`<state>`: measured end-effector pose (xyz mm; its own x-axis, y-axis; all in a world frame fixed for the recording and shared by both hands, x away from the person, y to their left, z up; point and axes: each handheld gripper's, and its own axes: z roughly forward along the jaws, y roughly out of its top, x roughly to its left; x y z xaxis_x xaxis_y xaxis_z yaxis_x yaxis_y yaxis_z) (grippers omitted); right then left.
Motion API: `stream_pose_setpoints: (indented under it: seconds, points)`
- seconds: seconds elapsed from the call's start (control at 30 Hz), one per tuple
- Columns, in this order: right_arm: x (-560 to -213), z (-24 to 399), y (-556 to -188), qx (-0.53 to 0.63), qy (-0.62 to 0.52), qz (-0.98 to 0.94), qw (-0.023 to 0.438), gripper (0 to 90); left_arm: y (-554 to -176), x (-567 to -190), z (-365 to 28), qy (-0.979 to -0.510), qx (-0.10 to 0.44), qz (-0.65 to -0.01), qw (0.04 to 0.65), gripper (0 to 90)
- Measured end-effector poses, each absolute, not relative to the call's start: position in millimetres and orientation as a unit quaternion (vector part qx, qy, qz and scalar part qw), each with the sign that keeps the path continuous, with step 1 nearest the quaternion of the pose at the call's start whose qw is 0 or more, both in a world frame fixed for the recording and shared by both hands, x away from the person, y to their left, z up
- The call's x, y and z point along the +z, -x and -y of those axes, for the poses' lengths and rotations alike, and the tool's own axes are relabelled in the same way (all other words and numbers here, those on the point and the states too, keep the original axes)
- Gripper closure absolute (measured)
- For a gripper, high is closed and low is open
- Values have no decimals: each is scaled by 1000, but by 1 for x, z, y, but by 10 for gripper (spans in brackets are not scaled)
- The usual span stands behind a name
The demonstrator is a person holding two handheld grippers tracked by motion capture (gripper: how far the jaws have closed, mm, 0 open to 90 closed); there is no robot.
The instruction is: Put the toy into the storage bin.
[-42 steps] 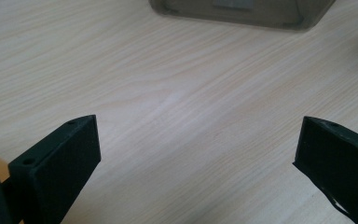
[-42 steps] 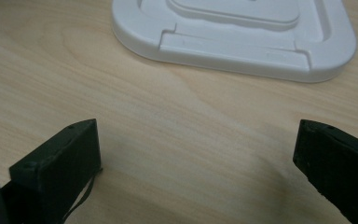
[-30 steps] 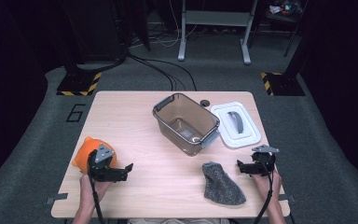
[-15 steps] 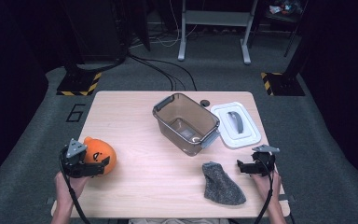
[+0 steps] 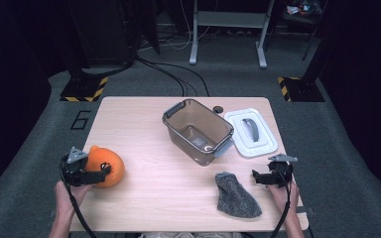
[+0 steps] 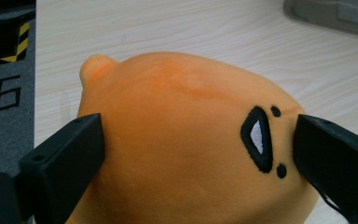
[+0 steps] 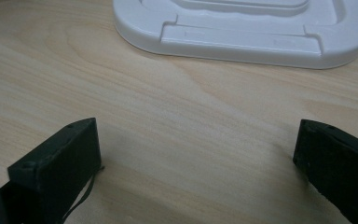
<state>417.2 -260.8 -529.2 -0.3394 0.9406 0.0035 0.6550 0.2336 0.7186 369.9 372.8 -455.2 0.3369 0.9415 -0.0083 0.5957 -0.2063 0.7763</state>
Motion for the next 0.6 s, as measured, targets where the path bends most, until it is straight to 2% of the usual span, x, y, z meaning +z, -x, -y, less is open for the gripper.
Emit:
stream_pose_setpoints:
  seconds: [0.3,0.47,0.6]
  points:
    - [-529,261,-417,321,-530,-753,222,0,-375,-466,-359,-745,246,-521,335,207]
    - [-529,261,-417,321,-531,-752,222,0,-378,-468,-352,-748,247,-524,322,354]
    - [-529,261,-417,321,-530,-753,222,0,-377,-468,-352,-747,252,-525,320,419]
